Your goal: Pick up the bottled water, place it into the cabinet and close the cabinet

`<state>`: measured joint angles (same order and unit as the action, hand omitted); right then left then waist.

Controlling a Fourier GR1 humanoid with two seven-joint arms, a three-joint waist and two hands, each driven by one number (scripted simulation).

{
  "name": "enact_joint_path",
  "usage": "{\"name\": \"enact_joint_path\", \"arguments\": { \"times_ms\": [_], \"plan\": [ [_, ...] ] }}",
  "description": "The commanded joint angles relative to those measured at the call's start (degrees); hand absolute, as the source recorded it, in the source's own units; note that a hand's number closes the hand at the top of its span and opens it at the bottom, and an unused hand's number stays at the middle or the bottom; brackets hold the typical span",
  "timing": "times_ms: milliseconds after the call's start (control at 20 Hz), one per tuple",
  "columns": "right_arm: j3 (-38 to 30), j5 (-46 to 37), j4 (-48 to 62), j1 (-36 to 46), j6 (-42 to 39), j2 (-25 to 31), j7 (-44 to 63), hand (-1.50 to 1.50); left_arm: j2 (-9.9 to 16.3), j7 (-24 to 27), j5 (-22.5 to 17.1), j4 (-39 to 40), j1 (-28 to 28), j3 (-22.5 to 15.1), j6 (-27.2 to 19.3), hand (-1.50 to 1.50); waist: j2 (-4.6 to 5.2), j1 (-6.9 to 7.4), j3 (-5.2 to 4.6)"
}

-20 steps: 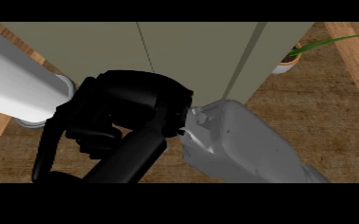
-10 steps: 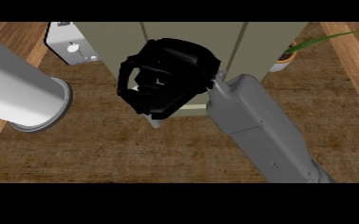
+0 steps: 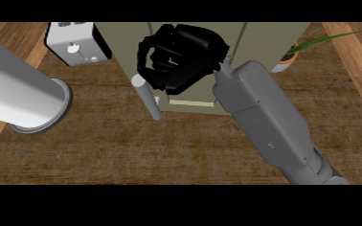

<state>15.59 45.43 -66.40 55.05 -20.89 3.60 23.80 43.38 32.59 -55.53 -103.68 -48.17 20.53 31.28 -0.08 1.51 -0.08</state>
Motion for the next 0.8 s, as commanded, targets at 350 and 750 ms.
{"name": "enact_joint_path", "arguments": {
  "times_ms": [350,750],
  "plan": [
    [-7.76,-8.71,7.29,9.53,4.69,2.15,-9.87,-1.50,-1.65,-2.34,0.54,-1.28,2.75,0.50,1.88,-1.50,0.46,0.43,0.07],
    [-8.44,-11.16,9.13,12.82,7.80,1.07,-11.01,-1.50,-2.91,-3.95,2.71,-2.81,3.77,-1.08,1.89,-1.50,0.52,0.91,0.06]
  ]
}}
